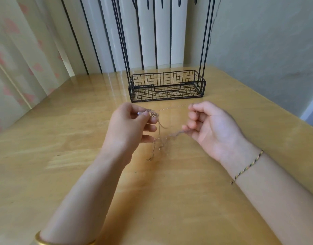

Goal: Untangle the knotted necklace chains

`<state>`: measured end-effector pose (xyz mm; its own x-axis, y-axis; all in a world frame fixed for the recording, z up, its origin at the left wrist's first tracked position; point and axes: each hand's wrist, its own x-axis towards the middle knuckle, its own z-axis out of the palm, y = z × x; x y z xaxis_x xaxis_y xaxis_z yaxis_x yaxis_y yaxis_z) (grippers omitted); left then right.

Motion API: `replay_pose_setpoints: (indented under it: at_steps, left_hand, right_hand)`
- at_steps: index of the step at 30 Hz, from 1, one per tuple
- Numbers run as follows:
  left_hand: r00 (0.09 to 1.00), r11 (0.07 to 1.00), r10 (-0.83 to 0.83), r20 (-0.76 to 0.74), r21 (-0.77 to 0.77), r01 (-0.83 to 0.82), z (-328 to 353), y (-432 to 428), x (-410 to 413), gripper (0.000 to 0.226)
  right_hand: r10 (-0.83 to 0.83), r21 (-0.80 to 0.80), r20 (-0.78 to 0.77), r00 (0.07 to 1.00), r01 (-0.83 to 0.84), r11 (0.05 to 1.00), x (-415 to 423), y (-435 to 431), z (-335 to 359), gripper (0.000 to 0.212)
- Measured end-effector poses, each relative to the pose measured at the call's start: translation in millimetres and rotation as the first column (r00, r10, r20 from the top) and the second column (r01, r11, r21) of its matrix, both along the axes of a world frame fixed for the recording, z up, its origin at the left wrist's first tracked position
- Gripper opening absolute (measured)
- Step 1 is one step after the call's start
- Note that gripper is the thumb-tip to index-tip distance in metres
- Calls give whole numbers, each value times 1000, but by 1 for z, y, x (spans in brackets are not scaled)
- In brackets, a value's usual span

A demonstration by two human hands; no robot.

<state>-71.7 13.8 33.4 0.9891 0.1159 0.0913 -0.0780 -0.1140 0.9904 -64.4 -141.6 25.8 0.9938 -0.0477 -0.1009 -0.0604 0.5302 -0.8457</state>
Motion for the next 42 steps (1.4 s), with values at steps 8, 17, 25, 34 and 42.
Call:
replay_pose_setpoints:
  at_steps: [8,17,25,34,42]
  left_hand:
    - [999,983,-43,14,-179,45,6,2,-4,8]
    - [987,973,-148,-55,-186,135,2,-4,-4,10]
    - [956,840,-288,-59,-495,223,5,1,-2,15]
    - [942,885,-335,27,-335,324,5,0,-5,16]
    - [959,932,-271,82,-226,282,6,0,-6,15]
  right_hand:
    - [244,-745,137,960,-62,664,-16,4,3,13]
    - [157,-134,267,951,-124,983,-6,5,3,22]
    - [316,-430,176,932,-216,877,-9,6,0,21]
    - [276,-433,105,955,-206,878,-12,12,-3,20]
    - [307,-449,108,946,-229,864,-13,7,1,7]
